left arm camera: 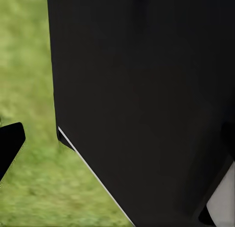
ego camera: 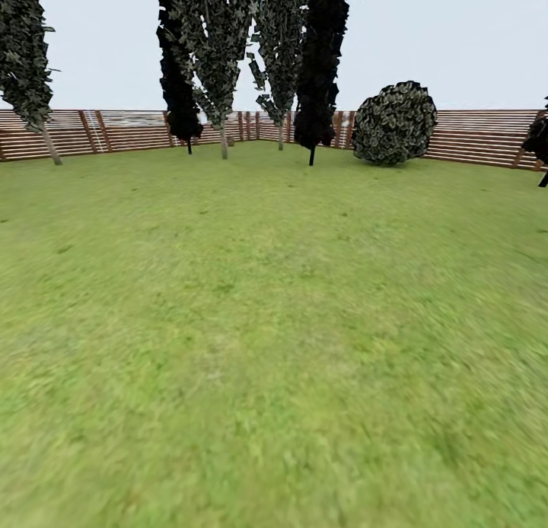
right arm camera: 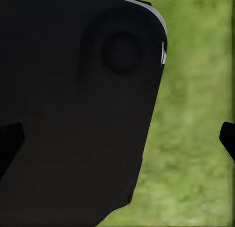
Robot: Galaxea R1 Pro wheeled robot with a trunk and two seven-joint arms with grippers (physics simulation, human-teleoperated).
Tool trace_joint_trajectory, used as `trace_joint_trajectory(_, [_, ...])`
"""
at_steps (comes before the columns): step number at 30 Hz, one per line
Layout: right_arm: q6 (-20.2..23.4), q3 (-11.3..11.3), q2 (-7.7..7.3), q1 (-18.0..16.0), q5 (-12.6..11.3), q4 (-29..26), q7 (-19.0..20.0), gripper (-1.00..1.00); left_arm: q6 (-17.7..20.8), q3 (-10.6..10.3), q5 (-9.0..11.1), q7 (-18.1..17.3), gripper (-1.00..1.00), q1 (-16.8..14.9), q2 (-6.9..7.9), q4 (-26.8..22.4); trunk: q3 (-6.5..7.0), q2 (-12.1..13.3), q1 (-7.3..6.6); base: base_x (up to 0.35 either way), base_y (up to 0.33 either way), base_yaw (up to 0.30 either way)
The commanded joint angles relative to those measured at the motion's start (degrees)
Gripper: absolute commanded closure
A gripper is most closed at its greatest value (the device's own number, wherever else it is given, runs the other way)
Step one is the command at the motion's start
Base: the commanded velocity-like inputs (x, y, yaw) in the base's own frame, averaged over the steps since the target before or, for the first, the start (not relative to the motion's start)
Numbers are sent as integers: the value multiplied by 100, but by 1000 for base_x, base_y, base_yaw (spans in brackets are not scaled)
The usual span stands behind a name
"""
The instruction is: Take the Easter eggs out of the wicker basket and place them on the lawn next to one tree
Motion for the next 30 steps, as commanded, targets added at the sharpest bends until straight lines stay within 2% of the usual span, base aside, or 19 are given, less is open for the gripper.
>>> trace_joint_trajectory(1, [-17, 18, -2, -3, 40, 4, -3, -100, 8, 43, 3, 3, -100, -1, -2, -4, -5, -2, 3, 331, 0, 0])
trace_joint_trajectory(30, [-32, 18, -2, -3, 63, 4, -3, -100, 8, 43, 5, 3, -100, -1, -2, -4, -5, -2, 3, 331, 0, 0])
